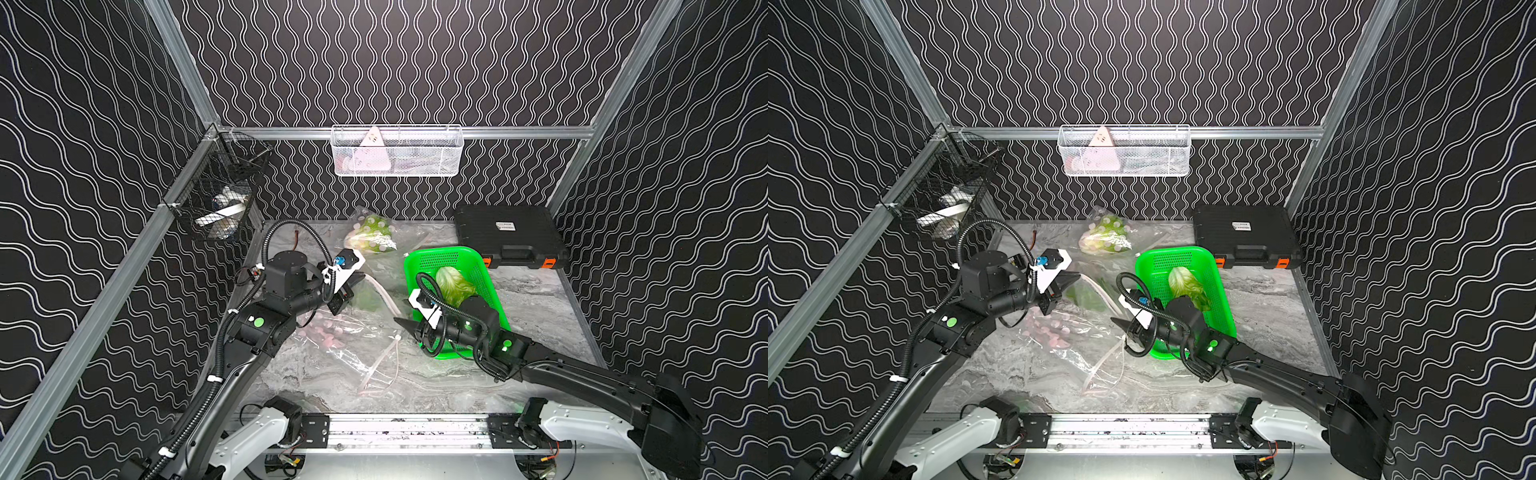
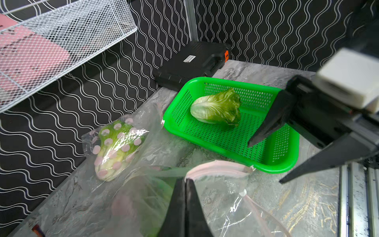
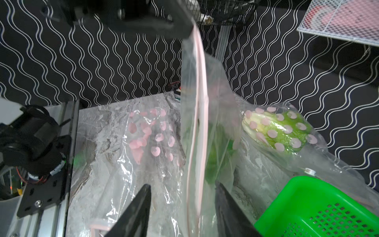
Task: Open the zip-top bag and take out the chinese cabbages
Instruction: Unzip the zipper on the zipper food storage bag, then pick up the Chinese cabbage from the zipper food storage bag.
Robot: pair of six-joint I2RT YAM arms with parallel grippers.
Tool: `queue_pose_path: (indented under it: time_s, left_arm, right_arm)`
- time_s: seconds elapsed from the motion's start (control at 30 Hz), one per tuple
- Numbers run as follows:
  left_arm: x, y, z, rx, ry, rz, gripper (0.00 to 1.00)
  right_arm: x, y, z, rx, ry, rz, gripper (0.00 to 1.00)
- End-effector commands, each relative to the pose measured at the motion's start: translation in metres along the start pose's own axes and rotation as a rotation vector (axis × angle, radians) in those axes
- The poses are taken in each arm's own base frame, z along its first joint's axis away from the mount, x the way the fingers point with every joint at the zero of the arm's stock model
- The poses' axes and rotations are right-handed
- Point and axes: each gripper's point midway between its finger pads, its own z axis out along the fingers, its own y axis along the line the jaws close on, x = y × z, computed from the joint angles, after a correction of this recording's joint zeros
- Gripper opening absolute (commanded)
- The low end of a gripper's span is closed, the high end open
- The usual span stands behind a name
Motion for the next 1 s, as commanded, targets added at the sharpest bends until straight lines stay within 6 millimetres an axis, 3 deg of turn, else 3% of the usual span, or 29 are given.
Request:
queue_pose_path:
  time_s: [0.0, 0.13, 0.23, 0.53, 0.97]
  left_arm:
    - [-0.006, -0.007, -0.003, 0.026, -0.046, 0.036, 0.0]
    - [0.001, -0.011, -0.005, 0.032, -0.033, 0.043, 0.0]
    - [0.001, -0.012, -0.007, 0.032, -0.036, 0.045, 0.0]
    - [0.001, -0.013, -0.008, 0.038, -0.03, 0.062, 0.0]
    - [0.001, -0.014, -0.008, 0.045, -0.027, 0.06, 0.0]
  right_arm:
    - [-0.006, 0.007, 0.002, -0.046, 0.029, 0.053, 0.35]
    - [-0.006, 0.011, 0.012, -0.076, 0.027, 0.084, 0.16]
    - [0.001, 0.017, 0.02, -0.11, 0.048, 0.123, 0.1]
    - [0.018, 0.019, 0.03, -0.123, 0.075, 0.142, 0.08]
    - [0.003, 0.009, 0.024, -0.066, 0.028, 0.123, 0.08]
